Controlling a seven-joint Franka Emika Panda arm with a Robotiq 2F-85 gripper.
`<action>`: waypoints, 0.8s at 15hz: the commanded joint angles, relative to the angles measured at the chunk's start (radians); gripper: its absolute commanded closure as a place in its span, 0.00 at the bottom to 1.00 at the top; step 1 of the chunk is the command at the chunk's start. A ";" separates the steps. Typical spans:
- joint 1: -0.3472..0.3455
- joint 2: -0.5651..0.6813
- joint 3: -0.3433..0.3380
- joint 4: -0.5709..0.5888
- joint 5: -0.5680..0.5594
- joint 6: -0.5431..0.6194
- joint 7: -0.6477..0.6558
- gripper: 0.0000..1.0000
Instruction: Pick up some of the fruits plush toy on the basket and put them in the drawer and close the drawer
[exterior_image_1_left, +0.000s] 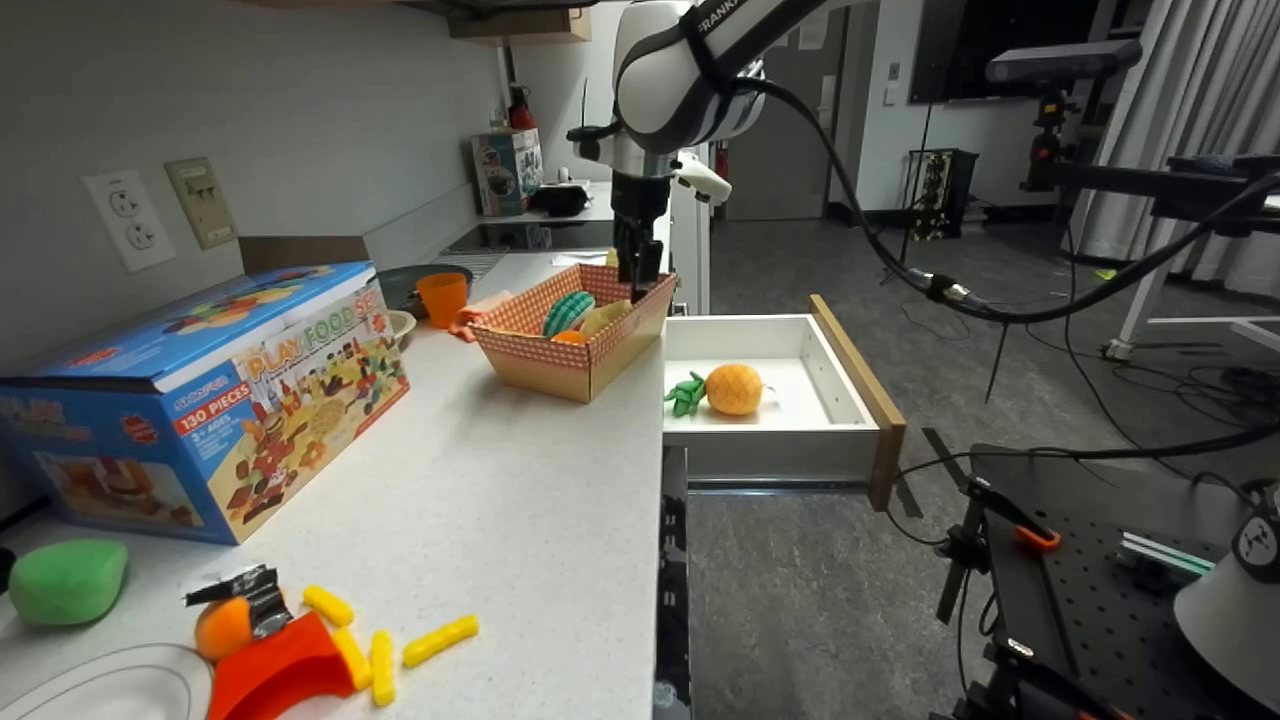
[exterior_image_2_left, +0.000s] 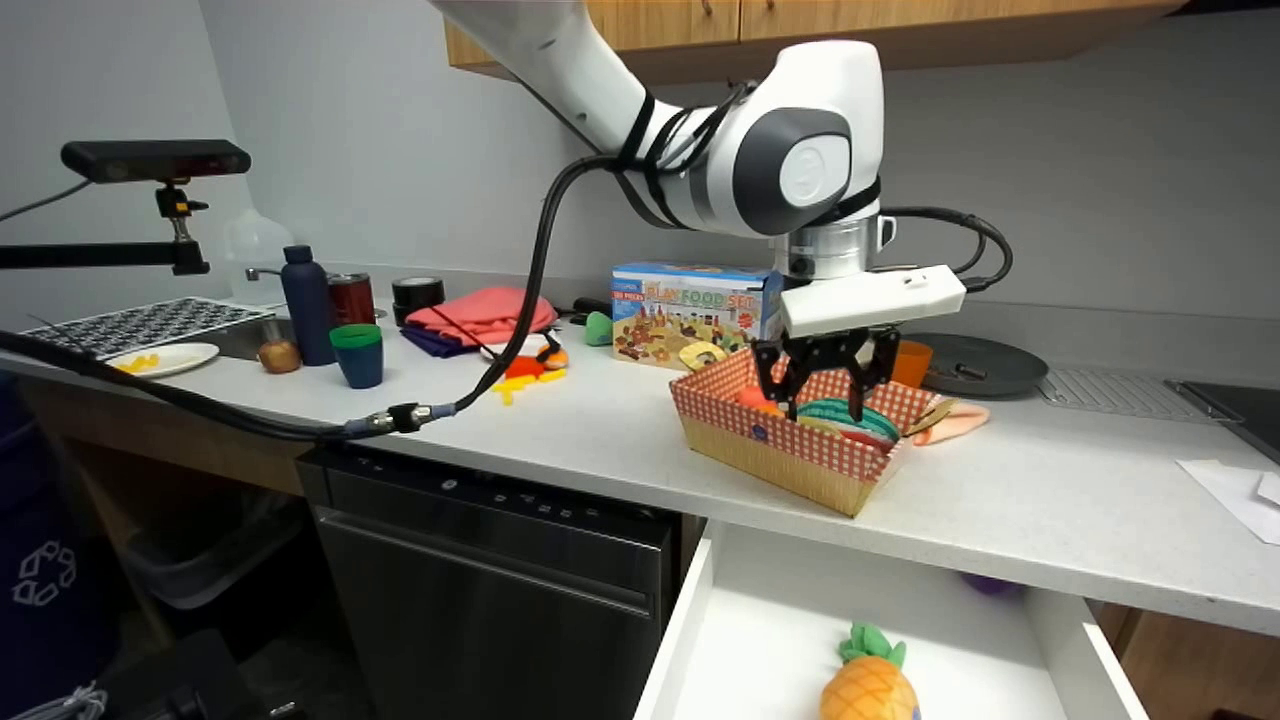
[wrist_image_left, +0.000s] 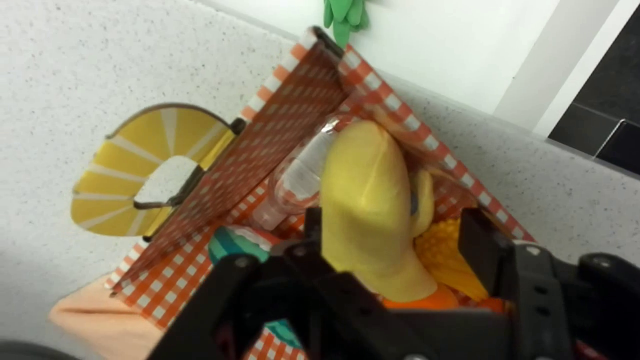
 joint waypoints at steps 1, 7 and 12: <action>0.014 0.039 -0.012 0.055 -0.006 -0.036 0.010 0.00; 0.009 0.086 -0.005 0.105 0.006 -0.131 0.008 0.04; 0.008 0.102 -0.003 0.146 0.013 -0.205 0.015 0.47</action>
